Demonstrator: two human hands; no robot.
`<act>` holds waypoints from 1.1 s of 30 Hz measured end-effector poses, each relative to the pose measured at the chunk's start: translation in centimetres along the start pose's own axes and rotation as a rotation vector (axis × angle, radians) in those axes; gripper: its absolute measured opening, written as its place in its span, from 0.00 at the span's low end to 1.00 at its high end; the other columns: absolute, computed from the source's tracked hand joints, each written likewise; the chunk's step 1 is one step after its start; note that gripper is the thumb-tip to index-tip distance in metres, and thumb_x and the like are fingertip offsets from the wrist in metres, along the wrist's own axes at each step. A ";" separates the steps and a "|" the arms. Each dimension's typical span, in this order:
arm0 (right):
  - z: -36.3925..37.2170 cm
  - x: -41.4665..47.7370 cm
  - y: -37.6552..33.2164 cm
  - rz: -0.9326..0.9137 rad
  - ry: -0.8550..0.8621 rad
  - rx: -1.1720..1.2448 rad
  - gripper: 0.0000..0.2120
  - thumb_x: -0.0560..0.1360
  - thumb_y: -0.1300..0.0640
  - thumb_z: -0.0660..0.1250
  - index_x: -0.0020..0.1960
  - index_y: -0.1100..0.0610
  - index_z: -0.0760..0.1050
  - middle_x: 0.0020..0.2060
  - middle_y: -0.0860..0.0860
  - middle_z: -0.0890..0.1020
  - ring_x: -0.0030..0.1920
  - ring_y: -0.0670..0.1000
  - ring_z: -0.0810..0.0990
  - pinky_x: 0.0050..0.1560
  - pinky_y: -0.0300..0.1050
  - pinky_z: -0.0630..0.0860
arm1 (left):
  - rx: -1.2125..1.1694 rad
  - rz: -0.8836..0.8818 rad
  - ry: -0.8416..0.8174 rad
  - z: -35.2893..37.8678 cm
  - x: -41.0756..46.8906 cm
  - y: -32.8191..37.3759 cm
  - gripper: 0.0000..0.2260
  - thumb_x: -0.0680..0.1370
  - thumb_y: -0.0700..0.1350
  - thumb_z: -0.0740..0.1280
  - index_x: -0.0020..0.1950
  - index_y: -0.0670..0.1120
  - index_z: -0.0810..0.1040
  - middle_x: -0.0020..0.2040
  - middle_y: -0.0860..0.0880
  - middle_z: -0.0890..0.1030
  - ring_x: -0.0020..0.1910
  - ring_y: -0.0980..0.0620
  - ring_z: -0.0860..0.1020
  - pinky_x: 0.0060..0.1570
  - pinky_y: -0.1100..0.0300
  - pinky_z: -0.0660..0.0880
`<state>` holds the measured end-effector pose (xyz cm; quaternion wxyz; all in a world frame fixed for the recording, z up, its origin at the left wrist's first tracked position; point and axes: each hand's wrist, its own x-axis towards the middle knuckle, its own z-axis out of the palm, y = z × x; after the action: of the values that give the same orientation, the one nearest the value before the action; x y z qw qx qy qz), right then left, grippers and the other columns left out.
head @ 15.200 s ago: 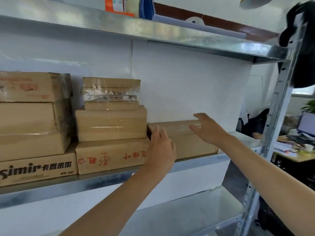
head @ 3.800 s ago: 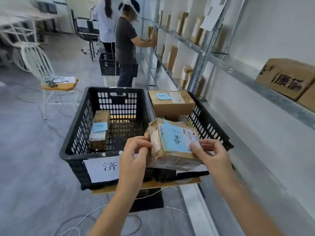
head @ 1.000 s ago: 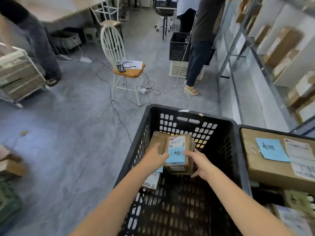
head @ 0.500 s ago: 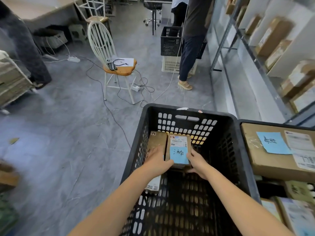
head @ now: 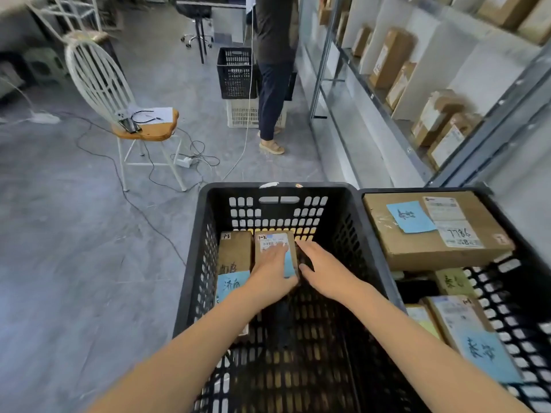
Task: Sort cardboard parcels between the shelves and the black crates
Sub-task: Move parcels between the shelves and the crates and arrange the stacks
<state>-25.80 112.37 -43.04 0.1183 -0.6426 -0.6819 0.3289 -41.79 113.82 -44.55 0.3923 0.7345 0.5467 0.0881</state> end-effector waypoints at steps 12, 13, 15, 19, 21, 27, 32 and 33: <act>-9.3 -10.2 0.6 0.015 0.346 -0.144 0.26 0.84 0.53 0.56 0.80 0.51 0.54 0.80 0.48 0.55 0.79 0.47 0.51 0.77 0.46 0.53 | 0.196 0.419 0.251 -2.7 -3.2 9.9 0.32 0.80 0.49 0.66 0.80 0.44 0.56 0.81 0.48 0.57 0.80 0.51 0.52 0.79 0.56 0.49; -10.0 -11.7 1.0 0.016 0.375 -0.154 0.26 0.84 0.53 0.57 0.80 0.51 0.54 0.80 0.48 0.55 0.79 0.48 0.52 0.76 0.47 0.54 | 0.216 0.461 0.256 -2.2 -3.9 11.3 0.32 0.80 0.50 0.66 0.80 0.44 0.56 0.81 0.47 0.56 0.80 0.50 0.52 0.79 0.55 0.49; -11.3 -15.0 2.0 0.029 0.423 -0.175 0.27 0.83 0.53 0.58 0.80 0.51 0.54 0.80 0.48 0.55 0.79 0.50 0.52 0.75 0.47 0.54 | 0.252 0.546 0.261 -1.0 -5.3 14.0 0.32 0.81 0.50 0.66 0.80 0.44 0.56 0.81 0.47 0.55 0.80 0.50 0.50 0.79 0.55 0.47; -13.1 -22.8 4.4 0.071 0.489 -0.208 0.31 0.81 0.49 0.61 0.80 0.51 0.52 0.79 0.48 0.55 0.79 0.48 0.52 0.77 0.48 0.53 | 0.263 0.680 0.264 3.0 -9.4 19.2 0.32 0.81 0.52 0.65 0.80 0.44 0.56 0.81 0.47 0.56 0.80 0.50 0.51 0.79 0.56 0.45; -13.6 -27.2 5.5 0.100 0.540 -0.191 0.32 0.81 0.49 0.63 0.80 0.51 0.53 0.79 0.48 0.56 0.78 0.48 0.53 0.75 0.46 0.53 | 0.251 0.729 0.243 5.8 -12.0 21.6 0.32 0.81 0.52 0.66 0.80 0.43 0.57 0.80 0.46 0.57 0.79 0.49 0.53 0.78 0.59 0.46; -14.2 -40.9 7.8 0.162 0.688 -0.224 0.28 0.80 0.51 0.64 0.77 0.54 0.59 0.75 0.51 0.63 0.75 0.50 0.62 0.71 0.40 0.59 | 0.237 0.876 0.140 13.6 -18.3 28.2 0.32 0.81 0.52 0.65 0.80 0.45 0.55 0.81 0.47 0.55 0.80 0.52 0.49 0.74 0.65 0.36; -14.6 -51.2 9.0 0.289 0.833 -0.260 0.30 0.80 0.50 0.64 0.78 0.55 0.57 0.78 0.49 0.58 0.78 0.49 0.55 0.73 0.39 0.53 | 0.186 1.043 0.101 18.2 -23.6 34.5 0.31 0.81 0.51 0.66 0.79 0.43 0.59 0.80 0.46 0.58 0.80 0.50 0.53 0.79 0.56 0.49; -14.7 -53.1 9.1 0.318 0.848 -0.273 0.31 0.81 0.50 0.64 0.79 0.54 0.56 0.79 0.49 0.57 0.79 0.48 0.53 0.73 0.40 0.52 | 0.169 1.077 0.087 19.0 -24.7 35.7 0.31 0.80 0.51 0.66 0.79 0.43 0.59 0.80 0.46 0.58 0.80 0.50 0.53 0.79 0.55 0.50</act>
<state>-2.14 65.68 -23.50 0.2490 -0.8263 -0.5036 -0.0410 -14.59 79.75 -26.01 0.2084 0.9351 0.1141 0.2628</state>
